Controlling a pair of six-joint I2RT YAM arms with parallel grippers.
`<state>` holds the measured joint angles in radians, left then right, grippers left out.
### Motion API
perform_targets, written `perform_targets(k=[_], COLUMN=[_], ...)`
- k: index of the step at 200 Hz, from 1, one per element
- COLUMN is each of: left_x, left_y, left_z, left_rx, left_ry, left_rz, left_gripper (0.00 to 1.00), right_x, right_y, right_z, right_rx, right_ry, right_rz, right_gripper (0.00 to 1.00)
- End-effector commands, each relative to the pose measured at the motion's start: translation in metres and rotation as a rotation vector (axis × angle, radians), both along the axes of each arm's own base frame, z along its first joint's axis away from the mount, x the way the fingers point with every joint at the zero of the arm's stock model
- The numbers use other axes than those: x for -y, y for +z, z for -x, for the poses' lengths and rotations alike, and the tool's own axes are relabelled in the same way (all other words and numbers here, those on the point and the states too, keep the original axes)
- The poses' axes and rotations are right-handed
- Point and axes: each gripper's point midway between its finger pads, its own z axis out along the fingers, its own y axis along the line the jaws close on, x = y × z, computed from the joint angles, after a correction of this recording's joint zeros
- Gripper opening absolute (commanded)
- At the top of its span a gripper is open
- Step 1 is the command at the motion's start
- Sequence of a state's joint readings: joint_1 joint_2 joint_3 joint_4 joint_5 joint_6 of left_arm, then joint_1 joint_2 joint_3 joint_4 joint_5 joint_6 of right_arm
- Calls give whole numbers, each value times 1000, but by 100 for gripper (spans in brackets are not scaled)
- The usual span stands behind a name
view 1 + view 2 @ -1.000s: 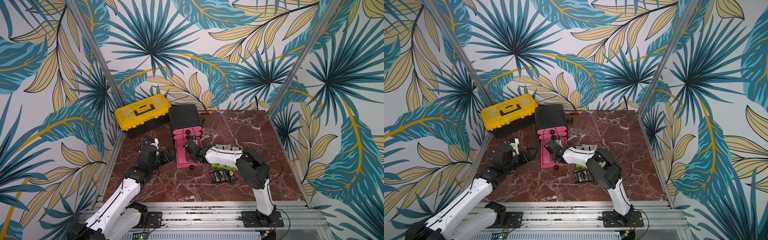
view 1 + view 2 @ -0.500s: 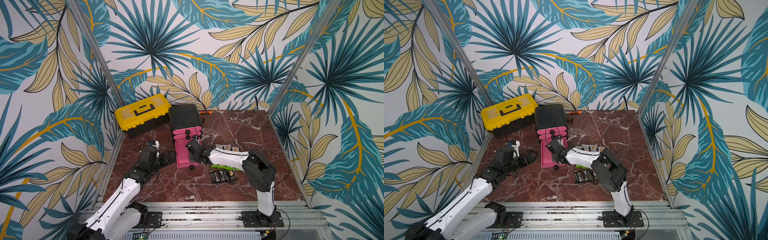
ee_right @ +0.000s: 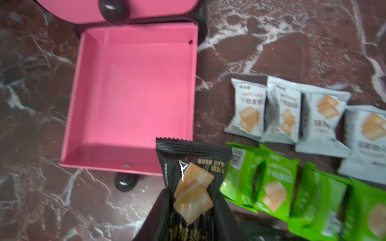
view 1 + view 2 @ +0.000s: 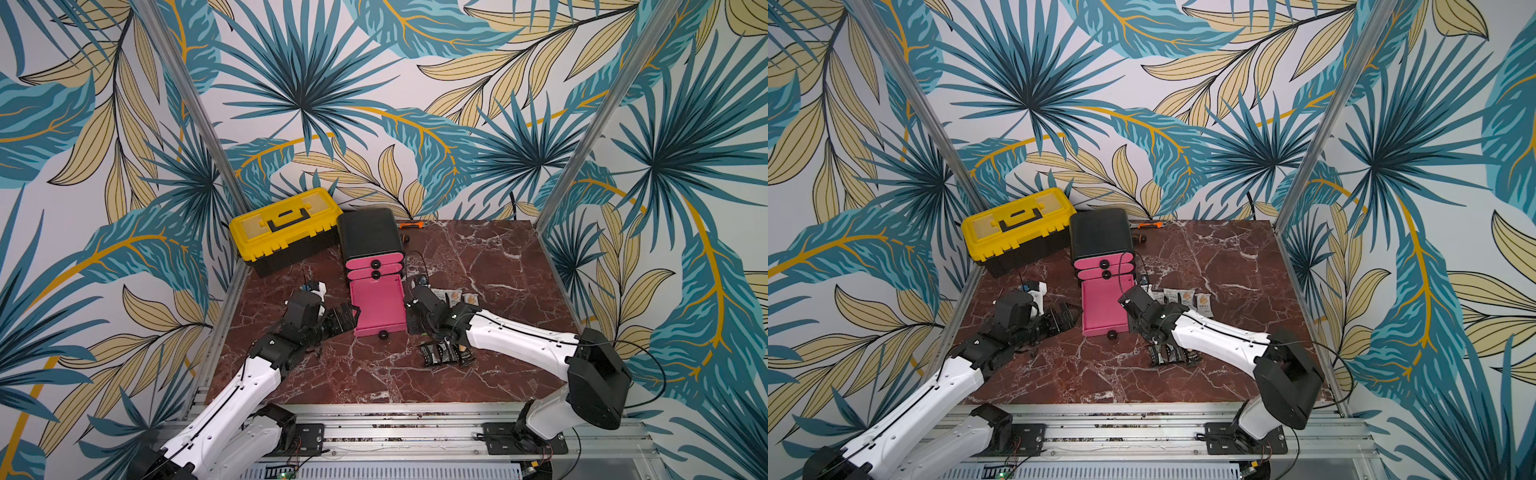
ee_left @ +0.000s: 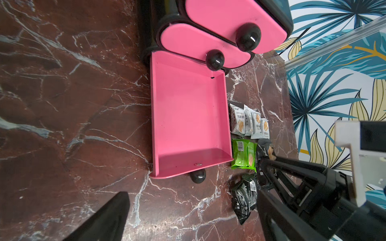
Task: Take the cookies out of the drawer
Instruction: Pick up the cookie from the drawer, then place the cookie at the center of the board.
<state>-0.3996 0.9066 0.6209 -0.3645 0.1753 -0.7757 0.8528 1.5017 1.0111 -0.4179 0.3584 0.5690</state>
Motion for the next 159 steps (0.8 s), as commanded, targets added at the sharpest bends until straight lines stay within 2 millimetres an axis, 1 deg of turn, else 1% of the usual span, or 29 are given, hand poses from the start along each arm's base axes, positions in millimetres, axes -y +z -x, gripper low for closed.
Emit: perform_targets(k=[1, 21, 44, 67, 79, 83, 89, 113, 134, 159], left_x=[5, 9, 14, 19, 20, 20, 20, 19, 18, 18], left_y=[18, 17, 16, 18, 19, 19, 21, 25, 28, 28], left_z=[-6, -8, -11, -13, -13, -14, -14, -15, -16, -17], left_rx=[45, 45, 46, 47, 47, 48, 53, 68, 75, 74], left_ry=[7, -1, -11, -22, -23, -22, -23, -17, -10, -10], left_rz=[24, 28, 36, 45, 47, 46, 47, 45, 43, 45], left_gripper=[100, 100, 100, 100, 100, 100, 100, 100, 100, 100], right_x=[47, 87, 120, 149, 151, 160, 164, 177, 181, 181], right_y=[-15, -26, -40, -47, -47, -46, -45, -44, -48, -51], right_z=[30, 53, 73, 83, 84, 81, 80, 76, 75, 73], right_rx=[-46, -56, -79, -102, -97, -95, -90, -91, -110, -130], right_ry=[-37, -88, -121, -192, -206, -247, -271, -329, -349, -348], right_rz=[121, 180, 238, 301, 285, 284, 283, 279, 290, 299], right_gripper=[33, 33, 33, 33, 33, 33, 32, 32, 32, 33])
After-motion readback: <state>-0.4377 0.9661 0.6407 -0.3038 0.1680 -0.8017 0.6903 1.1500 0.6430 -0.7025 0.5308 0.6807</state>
